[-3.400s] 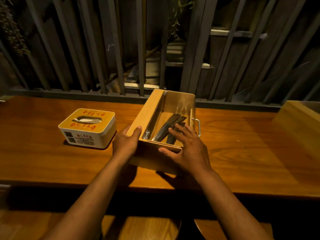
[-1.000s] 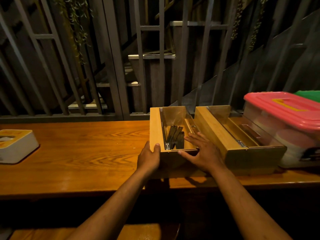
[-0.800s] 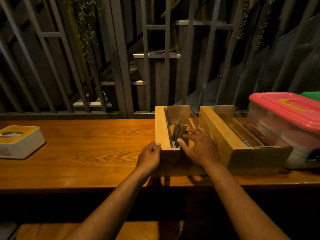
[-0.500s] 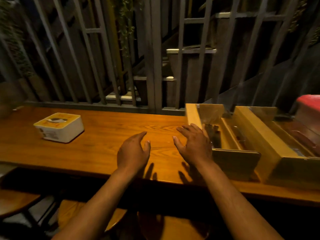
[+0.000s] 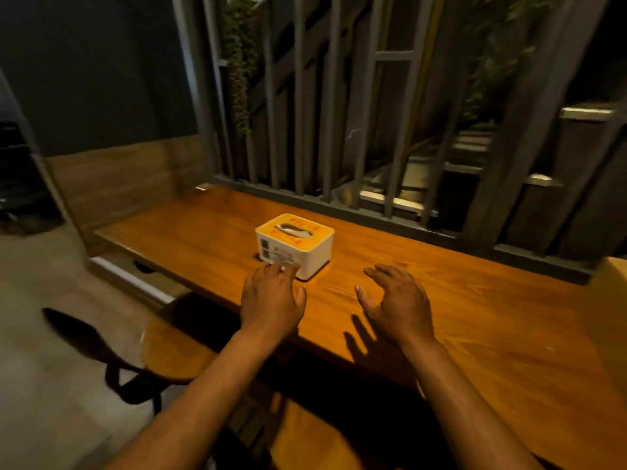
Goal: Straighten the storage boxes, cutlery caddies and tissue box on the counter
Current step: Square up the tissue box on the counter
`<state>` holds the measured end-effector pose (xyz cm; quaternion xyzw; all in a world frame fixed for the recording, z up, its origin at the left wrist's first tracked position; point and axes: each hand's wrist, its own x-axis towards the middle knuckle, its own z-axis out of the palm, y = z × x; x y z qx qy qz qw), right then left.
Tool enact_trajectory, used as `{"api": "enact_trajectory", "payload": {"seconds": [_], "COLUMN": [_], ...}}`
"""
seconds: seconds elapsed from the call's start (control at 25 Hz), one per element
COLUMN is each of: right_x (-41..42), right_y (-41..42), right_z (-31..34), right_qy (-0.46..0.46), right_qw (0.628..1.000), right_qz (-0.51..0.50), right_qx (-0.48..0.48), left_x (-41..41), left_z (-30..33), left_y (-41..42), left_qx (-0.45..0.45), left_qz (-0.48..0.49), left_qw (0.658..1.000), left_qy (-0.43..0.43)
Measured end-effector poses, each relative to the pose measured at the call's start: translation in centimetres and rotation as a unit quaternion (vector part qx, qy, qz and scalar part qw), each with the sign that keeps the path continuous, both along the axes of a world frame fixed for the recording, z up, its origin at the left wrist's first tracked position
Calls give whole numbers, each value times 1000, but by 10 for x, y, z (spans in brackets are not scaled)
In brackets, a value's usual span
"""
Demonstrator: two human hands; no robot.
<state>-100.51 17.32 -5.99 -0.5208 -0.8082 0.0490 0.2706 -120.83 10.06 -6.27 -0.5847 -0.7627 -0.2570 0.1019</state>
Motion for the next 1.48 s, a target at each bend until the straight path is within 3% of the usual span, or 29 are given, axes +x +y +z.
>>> {"api": "enact_trajectory", "payload": {"seconds": [0.32, 0.48, 0.64, 1.0, 1.48], "right_x": [-153, -178, -169, -37, 202], "right_y": [51, 74, 72, 28, -44], "right_z": [-10, -12, -29, -51, -45], "right_qy": [-31, -93, -33, 62, 77], "right_qw": [998, 994, 998, 984, 967], "right_qz": [-27, -22, -47, -166, -244], "right_qx": [-37, -48, -38, 15, 15], "left_x": [-143, -157, -139, -1, 241], "left_z": [-8, -12, -29, -34, -34], "left_y": [84, 121, 126, 99, 54], "left_qx": [-57, -95, -87, -47, -65], "left_qz": [-7, -38, -83, -152, -228], "left_qw": [998, 991, 980, 967, 955], "left_qy": [40, -89, -160, -200, -177]}}
